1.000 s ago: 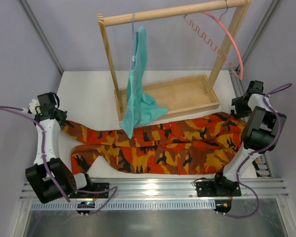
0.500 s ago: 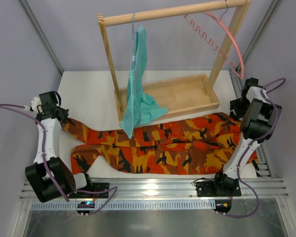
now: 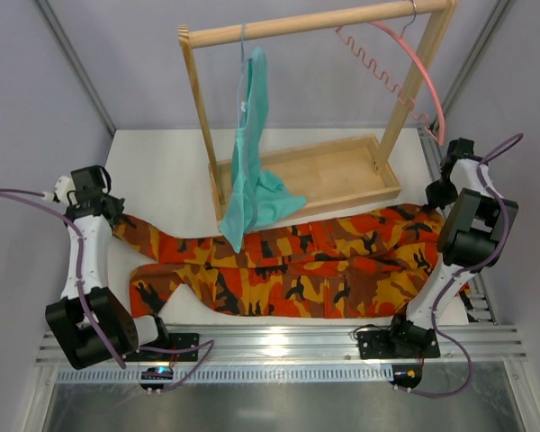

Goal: Place the trousers on the hanger
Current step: Fold the trousers

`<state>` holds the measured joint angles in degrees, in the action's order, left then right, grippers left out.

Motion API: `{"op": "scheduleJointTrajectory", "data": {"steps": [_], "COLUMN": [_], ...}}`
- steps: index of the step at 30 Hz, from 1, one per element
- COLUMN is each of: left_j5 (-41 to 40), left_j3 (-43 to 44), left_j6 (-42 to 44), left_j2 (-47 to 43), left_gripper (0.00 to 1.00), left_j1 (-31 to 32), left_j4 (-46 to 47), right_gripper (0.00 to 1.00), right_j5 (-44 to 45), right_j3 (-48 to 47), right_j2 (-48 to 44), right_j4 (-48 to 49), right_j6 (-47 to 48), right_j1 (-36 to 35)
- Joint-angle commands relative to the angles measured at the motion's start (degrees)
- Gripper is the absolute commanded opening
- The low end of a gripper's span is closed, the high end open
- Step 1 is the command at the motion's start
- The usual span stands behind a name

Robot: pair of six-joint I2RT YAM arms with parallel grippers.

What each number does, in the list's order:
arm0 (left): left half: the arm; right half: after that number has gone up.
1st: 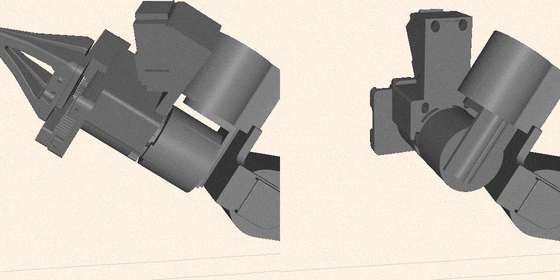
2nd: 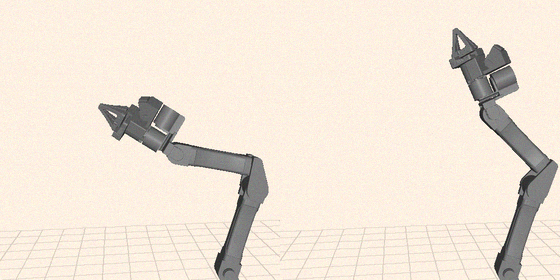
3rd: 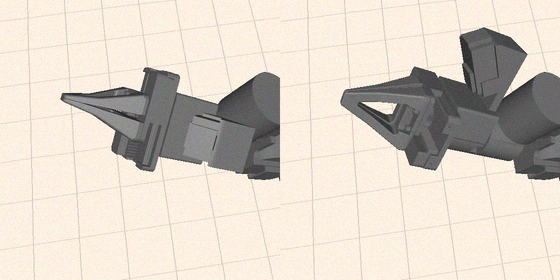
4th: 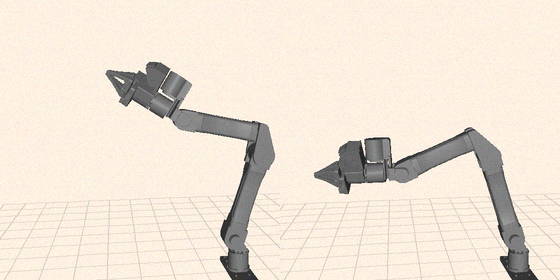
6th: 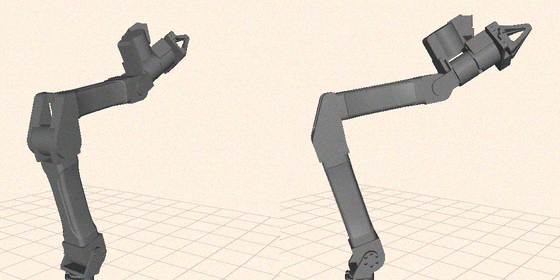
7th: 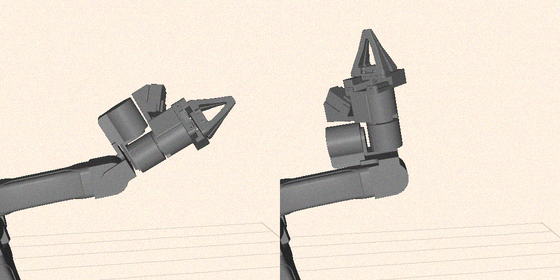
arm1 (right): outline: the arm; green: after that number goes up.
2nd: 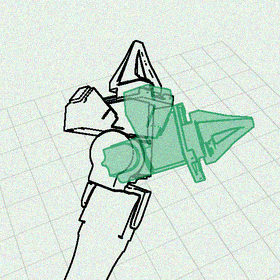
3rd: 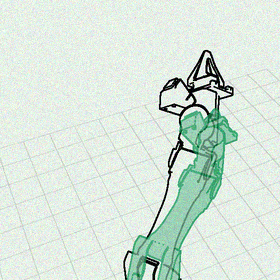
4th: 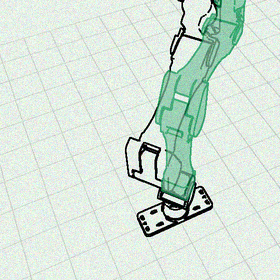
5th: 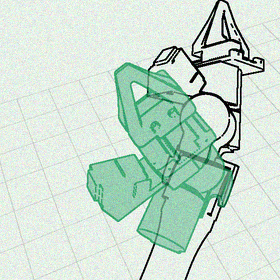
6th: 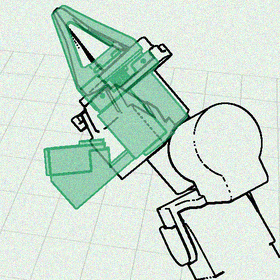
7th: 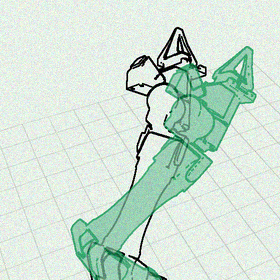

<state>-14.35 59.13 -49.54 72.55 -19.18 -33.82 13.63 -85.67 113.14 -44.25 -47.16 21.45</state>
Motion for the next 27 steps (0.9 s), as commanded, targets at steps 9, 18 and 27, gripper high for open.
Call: {"op": "scheduleJointTrajectory", "data": {"steps": [9, 18, 27], "left_j5": [-1.73, -6.12, -13.51], "left_j3": [4.32, 6.87, 7.49], "left_j6": [-1.88, -0.83, 0.76], "left_j2": [-5.84, -10.06, -14.98], "left_gripper": [0.01, 0.0, 0.01], "left_j1": [0.11, 0.11, -1.03], "left_j4": [-1.59, -5.37, -11.0], "right_gripper": [0.04, 0.04, 0.04], "right_j5": [5.01, 7.55, 8.26], "right_j3": [3.23, 2.61, 5.6], "right_j2": [-18.83, -28.05, -37.28], "right_j4": [2.15, -0.31, -1.63], "right_j6": [5.05, 6.81, 9.01], "right_j1": [0.17, 0.17, 1.66]}}
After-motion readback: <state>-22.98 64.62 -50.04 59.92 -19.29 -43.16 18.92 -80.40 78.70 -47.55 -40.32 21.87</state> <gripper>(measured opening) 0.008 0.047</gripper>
